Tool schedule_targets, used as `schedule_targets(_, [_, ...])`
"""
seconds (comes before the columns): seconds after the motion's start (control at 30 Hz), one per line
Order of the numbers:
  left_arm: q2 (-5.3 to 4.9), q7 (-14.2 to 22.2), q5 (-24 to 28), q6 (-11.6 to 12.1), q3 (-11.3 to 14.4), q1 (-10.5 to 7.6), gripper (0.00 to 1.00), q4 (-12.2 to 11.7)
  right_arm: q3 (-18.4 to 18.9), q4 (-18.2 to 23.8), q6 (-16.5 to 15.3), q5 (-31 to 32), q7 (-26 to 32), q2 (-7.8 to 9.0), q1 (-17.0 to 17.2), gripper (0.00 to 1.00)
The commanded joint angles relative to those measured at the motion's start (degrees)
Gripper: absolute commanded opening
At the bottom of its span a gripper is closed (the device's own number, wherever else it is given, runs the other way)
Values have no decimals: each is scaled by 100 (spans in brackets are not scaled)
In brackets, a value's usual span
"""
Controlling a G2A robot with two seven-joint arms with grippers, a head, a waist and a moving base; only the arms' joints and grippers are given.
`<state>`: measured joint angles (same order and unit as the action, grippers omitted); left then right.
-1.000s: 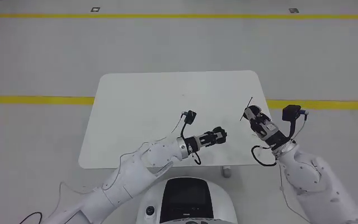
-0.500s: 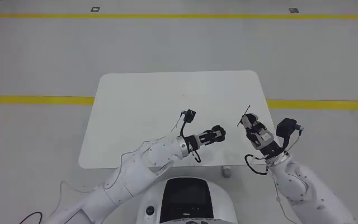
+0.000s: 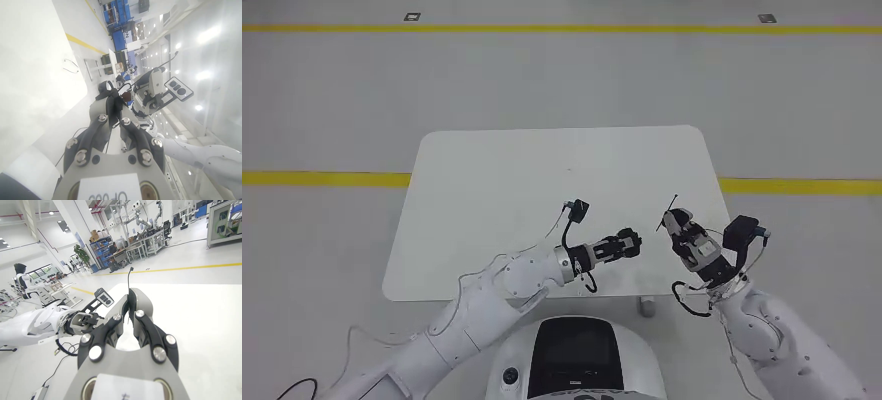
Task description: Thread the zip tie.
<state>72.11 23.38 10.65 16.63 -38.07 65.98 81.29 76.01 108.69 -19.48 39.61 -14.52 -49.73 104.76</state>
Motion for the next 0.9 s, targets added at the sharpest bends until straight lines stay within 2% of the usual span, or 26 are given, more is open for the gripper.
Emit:
schedule_targets(0.0, [-14, 80, -87, 185, -32, -10, 0, -102, -70, -57, 0, -41, 22, 21, -50, 0])
schedule_targets(0.03, [-19, 127, -153, 285, -44, -24, 0, -138, -113, -82, 0, -74, 48, 35, -82, 0])
schedule_targets(0.13, [-25, 132, -307, 285, -82, -39, 0, -175, -175, -153, 0, -122, 60, 68, -171, 0])
schedule_targets(0.23, [-25, 294, -392, 285, -96, -50, 0, -95, -253, -173, 0, -206, 113, 106, -257, 0])
schedule_targets(0.27, [-29, 355, -454, 285, -108, -56, 0, -133, -268, -173, 0, -223, 127, 114, -277, 0])
schedule_targets(0.53, [-29, 355, -454, 285, -108, -56, 0, -133, -268, -173, 0, -223, 127, 114, -277, 0])
schedule_targets(0.63, [-29, 195, -557, 285, -124, -20, 0, -180, -268, -173, 0, -223, 127, 114, -277, 0])
schedule_targets(0.7, [-28, 143, -505, 285, -160, 14, 0, -125, -268, -173, 0, -223, 127, 114, -277, 0])
schedule_targets(0.87, [-46, 52, -801, 285, -217, 97, 0, -37, -268, -173, 0, -223, 127, 114, -277, 0])
